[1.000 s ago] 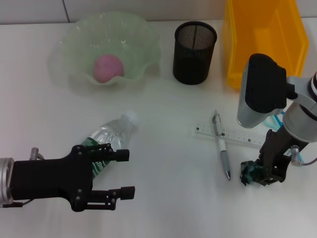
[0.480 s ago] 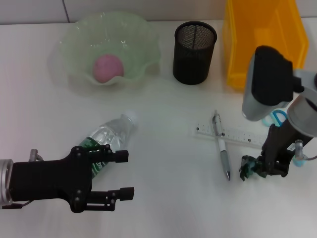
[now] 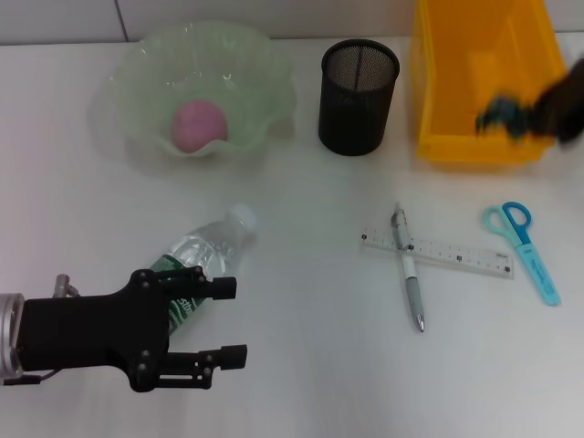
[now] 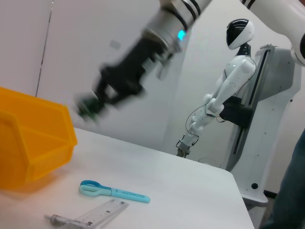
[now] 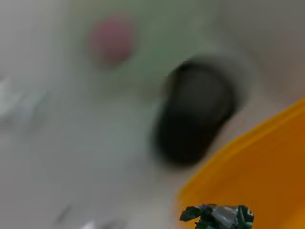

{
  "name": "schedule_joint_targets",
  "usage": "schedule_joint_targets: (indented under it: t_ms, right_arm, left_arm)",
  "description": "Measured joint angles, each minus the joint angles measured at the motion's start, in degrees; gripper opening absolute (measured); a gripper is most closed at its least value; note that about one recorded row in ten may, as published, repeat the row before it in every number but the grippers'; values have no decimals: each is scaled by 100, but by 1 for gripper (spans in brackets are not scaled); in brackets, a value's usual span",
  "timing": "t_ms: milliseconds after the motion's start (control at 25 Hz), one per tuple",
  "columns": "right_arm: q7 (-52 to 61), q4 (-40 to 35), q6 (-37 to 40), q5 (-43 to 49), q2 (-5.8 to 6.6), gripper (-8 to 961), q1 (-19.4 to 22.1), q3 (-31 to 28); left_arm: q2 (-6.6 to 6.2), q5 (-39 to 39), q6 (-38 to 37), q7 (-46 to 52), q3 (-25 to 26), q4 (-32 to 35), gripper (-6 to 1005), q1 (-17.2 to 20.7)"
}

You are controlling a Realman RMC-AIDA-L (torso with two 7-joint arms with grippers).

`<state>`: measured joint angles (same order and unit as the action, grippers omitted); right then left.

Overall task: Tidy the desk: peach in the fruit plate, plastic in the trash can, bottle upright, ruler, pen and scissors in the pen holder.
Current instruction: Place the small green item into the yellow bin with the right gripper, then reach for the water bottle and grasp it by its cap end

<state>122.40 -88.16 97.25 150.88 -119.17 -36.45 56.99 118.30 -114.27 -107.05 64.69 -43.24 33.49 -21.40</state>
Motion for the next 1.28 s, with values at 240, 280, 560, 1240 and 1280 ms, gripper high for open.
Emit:
schedule_joint_targets:
  t_ms: [240,280,560,1240,1280]
  right_arm:
    - [647,965,-2571,-410,-9,205,76,-204]
    - [689,1232,-2905,-461,-7,210,59,-151]
    - [693,2302,-3820,-805,-5,244,-113,130]
    - [-350,1475,-2800,-3111,15,805,1068,-218]
    - [-684,1450,-2469,-3605,22,820,1240,-361]
  left_arm:
    - [0,1,-2,0,-5,0,785,2]
    - [0,1,-2,0,-5,0,785,2]
    - [8,15,-49,58,0,0,785,-33]
    - [-8,20,-115,565,211,111,784,-47]
    - [-8,20,-115,565,211,111,784,-47]
